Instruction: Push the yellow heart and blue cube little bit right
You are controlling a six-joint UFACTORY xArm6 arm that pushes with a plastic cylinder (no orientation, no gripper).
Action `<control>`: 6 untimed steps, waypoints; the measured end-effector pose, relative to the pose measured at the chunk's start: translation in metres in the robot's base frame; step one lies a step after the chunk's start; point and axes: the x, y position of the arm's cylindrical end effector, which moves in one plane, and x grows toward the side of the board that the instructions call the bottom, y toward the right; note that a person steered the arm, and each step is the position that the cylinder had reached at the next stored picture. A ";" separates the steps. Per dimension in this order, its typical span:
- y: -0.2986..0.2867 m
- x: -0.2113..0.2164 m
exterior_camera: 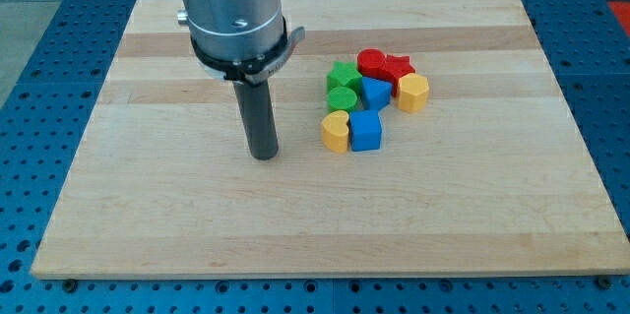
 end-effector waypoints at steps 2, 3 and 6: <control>0.012 -0.006; 0.030 -0.006; 0.083 -0.006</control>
